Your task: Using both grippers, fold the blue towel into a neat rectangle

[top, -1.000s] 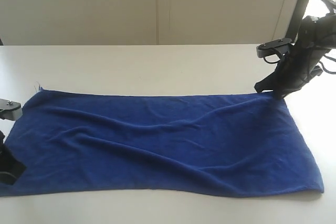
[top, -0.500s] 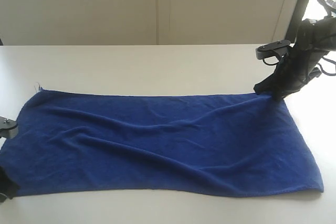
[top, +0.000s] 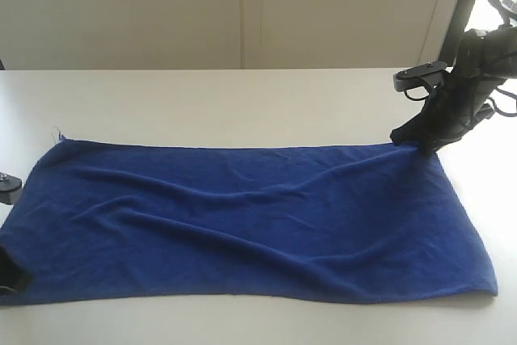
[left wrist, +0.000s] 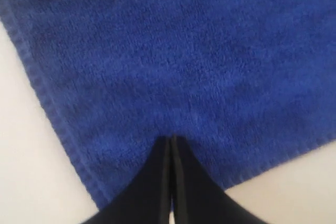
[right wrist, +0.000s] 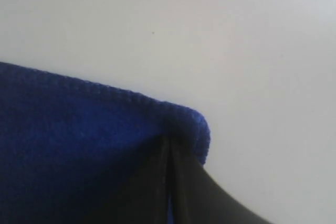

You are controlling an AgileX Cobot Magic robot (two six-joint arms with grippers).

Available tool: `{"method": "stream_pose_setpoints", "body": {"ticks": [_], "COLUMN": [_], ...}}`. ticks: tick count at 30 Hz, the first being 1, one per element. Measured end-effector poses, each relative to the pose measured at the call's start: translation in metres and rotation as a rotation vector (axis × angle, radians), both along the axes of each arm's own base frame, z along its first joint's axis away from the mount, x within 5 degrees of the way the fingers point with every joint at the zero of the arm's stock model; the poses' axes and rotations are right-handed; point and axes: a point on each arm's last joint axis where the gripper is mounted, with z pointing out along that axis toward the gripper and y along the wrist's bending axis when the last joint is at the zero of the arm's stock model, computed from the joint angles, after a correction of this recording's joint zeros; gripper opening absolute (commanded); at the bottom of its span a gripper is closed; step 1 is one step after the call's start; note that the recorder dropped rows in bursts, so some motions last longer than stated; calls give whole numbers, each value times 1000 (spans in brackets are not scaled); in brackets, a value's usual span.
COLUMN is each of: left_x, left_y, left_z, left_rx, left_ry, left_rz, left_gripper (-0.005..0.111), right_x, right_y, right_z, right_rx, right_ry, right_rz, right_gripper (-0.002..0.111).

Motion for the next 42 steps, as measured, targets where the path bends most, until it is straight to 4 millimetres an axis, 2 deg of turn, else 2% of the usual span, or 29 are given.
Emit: {"method": "stream_pose_setpoints", "body": {"ticks": [23, 29, 32, 38, 42], "left_x": [-4, 2, 13, 41, 77], "left_y": [1, 0, -1, 0, 1], "left_z": [-1, 9, 31, 77, 82], "left_rx": [25, 12, -1, 6, 19], "left_ry": [66, 71, -19, -274, -375], "left_rz": [-52, -54, -42, -22, -7], "left_gripper": [0, 0, 0, 0, 0], "right_x": [0, 1, 1, -5, -19], "right_y": [-14, -13, -13, -12, -3], "right_z": [0, 1, 14, 67, 105], "right_rx": [-36, -20, -23, -40, -43], "right_ry": [-19, -30, -62, -169, -193], "right_rz": [-7, 4, 7, 5, 19], "right_gripper": [0, 0, 0, 0, 0]}}
